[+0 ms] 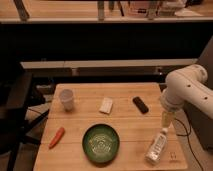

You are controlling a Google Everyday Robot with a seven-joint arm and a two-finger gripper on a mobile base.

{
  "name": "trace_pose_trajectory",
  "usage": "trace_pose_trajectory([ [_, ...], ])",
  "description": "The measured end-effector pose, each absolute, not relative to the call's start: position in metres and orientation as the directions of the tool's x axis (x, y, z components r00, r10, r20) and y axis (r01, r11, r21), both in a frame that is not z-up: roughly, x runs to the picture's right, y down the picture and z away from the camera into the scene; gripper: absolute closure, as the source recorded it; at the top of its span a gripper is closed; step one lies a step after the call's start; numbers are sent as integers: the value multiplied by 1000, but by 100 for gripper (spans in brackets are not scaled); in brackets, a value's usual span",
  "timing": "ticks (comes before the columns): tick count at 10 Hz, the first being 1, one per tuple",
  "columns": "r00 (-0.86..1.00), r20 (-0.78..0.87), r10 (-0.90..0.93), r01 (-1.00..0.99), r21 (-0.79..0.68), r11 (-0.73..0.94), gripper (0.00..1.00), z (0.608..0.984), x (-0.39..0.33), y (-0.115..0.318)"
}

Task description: Push the eraser across the table

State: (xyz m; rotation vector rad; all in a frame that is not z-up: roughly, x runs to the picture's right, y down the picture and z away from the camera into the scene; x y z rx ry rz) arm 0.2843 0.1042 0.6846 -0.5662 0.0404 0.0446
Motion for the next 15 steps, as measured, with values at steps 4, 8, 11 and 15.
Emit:
trace_pose_trajectory([
  [4, 998, -51, 32, -54, -535, 843, 20, 684, 285, 104],
  [8, 998, -52, 32, -55, -535, 843, 20, 684, 285, 105],
  [11, 998, -52, 33, -55, -535, 843, 20, 684, 285, 105],
  [15, 999, -42, 30, -47, -526, 849, 20, 701, 288, 92],
])
